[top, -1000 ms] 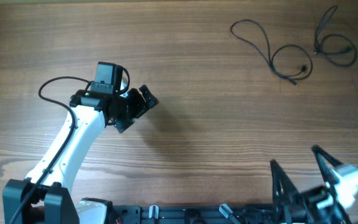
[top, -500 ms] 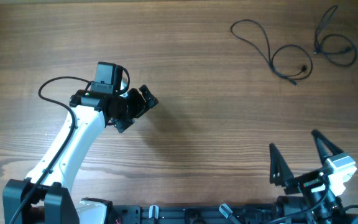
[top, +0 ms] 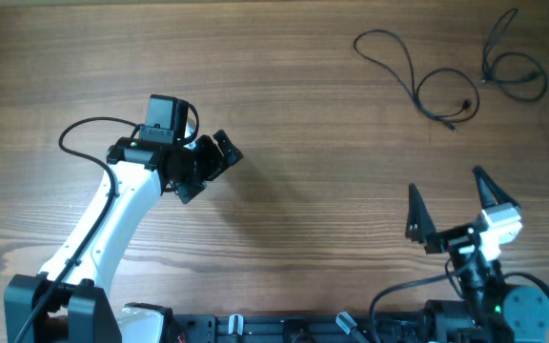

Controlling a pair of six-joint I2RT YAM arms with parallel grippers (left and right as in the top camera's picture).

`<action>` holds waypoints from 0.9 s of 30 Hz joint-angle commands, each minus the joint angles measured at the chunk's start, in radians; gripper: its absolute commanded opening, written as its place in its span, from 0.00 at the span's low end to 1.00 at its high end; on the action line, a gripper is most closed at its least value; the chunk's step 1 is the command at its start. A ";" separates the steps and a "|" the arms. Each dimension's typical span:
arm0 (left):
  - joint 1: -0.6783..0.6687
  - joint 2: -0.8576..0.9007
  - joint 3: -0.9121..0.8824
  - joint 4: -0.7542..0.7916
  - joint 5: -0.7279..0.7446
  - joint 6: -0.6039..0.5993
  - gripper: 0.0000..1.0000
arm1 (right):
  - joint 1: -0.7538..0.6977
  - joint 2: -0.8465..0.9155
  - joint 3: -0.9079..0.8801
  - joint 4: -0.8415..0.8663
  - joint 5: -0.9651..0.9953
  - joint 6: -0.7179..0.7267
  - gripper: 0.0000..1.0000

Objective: Untangle cables

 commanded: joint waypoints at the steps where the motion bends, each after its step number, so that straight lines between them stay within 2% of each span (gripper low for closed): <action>1: 0.005 -0.014 0.005 0.002 -0.010 -0.010 1.00 | -0.005 -0.018 -0.084 0.074 0.022 0.024 1.00; 5: 0.005 -0.014 0.005 0.002 -0.010 -0.010 1.00 | -0.005 -0.018 -0.158 0.157 0.092 0.086 1.00; 13: 0.005 -0.014 0.005 0.002 -0.010 -0.010 1.00 | -0.005 -0.018 -0.312 0.374 0.111 0.093 1.00; 18: 0.005 -0.014 0.005 0.002 -0.010 -0.010 1.00 | -0.005 -0.019 -0.314 0.328 0.138 0.094 1.00; 23: 0.005 -0.014 0.005 0.002 -0.010 -0.010 1.00 | -0.005 -0.018 -0.314 0.159 0.187 0.129 1.00; 27: 0.005 -0.014 0.005 0.002 -0.010 -0.010 1.00 | -0.005 -0.019 -0.314 0.161 0.216 0.132 1.00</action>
